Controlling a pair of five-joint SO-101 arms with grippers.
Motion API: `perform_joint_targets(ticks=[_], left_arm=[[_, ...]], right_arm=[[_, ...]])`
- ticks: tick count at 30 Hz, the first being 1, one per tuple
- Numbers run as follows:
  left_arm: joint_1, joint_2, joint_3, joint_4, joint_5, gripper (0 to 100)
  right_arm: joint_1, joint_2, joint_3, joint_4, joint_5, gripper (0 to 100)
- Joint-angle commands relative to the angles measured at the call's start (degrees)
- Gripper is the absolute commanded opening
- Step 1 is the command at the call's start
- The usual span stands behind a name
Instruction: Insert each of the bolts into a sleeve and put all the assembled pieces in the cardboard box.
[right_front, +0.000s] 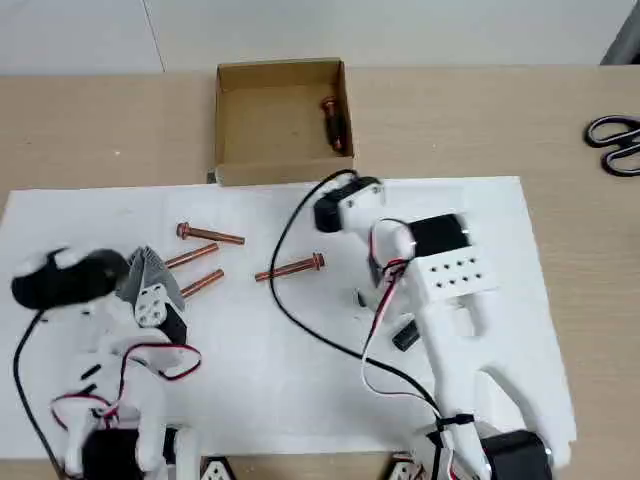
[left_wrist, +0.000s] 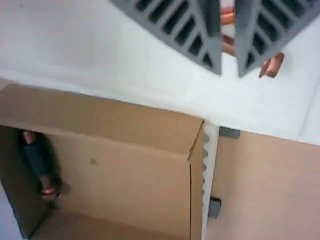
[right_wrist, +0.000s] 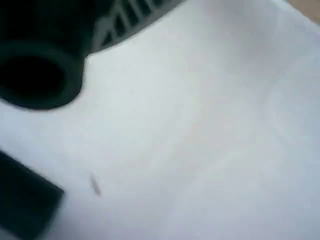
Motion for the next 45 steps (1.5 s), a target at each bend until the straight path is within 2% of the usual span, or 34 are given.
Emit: perform_joint_targets(ticks=[1,6,17,22,24,31,36,41,45], left_arm=[[0.26,10.73,-8.66,-1.23,-0.44,1],[0.26,30.77,-22.9,0.88,-0.35,1],[0.18,69.36,-50.42,20.84,-0.44,1],[0.35,82.02,-58.59,24.88,-0.79,1],[0.44,85.71,-60.35,24.7,-4.22,1],[8.09,93.36,-64.04,25.58,-25.32,1],[10.29,93.89,-63.96,20.48,-27.08,1],[14.68,93.98,-63.69,18.29,-39.3,1],[17.32,94.86,-63.6,15.03,-43.87,1]], right_arm=[[2.77,-3.56,-2.29,1.89,-1.23,0.3],[3.03,-6.02,-1.93,3.82,-2.73,0.3],[11.03,-6.55,-1.23,5.85,-2.73,0.3],[12.7,-6.55,-1.05,6.9,-2.73,0.3],[13.23,-6.55,-1.05,7.16,-2.73,0.4],[15.52,-6.64,-1.05,7.16,-2.73,0.4],[17.27,-6.64,-1.05,7.16,-2.73,0.4],[17.19,-6.64,-1.05,7.16,-2.64,0.4],[17.19,-6.64,-1.05,7.16,-2.46,0.4]])
